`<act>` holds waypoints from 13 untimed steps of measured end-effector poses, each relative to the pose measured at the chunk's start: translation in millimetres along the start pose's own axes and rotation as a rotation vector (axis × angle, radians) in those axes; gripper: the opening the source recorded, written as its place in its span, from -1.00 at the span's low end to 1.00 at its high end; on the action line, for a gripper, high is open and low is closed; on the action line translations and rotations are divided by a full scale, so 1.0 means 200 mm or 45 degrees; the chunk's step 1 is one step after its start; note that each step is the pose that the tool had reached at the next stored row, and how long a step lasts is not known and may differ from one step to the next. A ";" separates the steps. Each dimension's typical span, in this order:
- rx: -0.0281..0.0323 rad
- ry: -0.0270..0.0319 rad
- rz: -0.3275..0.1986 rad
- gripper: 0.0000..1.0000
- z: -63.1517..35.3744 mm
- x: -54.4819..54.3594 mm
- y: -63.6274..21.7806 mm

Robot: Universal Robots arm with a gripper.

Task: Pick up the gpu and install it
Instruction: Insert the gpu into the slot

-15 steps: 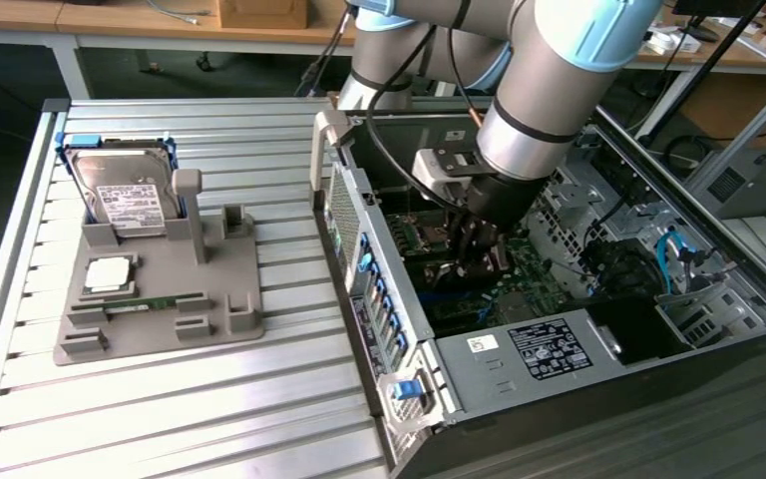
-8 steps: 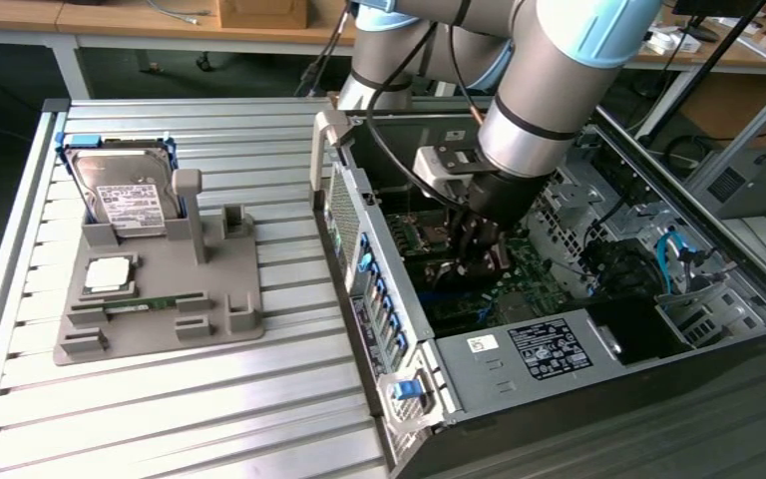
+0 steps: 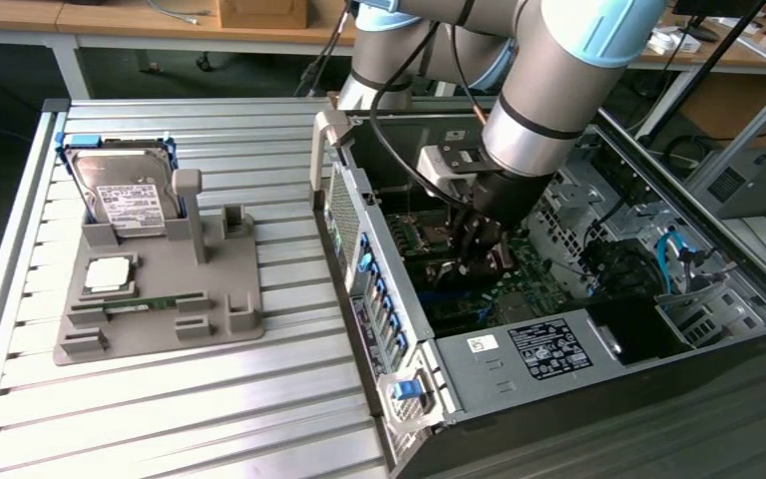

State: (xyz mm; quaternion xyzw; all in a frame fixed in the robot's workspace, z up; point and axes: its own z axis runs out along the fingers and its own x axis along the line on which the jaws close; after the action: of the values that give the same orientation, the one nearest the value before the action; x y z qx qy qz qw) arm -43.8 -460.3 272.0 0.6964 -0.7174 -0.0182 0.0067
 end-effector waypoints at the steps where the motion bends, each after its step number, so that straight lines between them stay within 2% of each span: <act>1: -0.0001 0.0000 0.000 -0.47 0.000 0.00 0.000; 6: -0.0026 0.0011 0.000 -0.47 0.001 0.00 -0.028; 11: -0.0025 0.0017 0.000 -0.47 0.002 0.00 -0.028; 12: -0.0019 0.0017 0.000 -0.47 0.002 0.00 -0.028; 13: 0.0048 0.0011 0.000 -0.47 0.003 0.00 -0.028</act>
State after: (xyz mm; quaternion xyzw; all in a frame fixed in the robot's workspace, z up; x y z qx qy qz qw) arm -38.3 -460.6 271.2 0.6965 -0.7174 -0.0166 0.0057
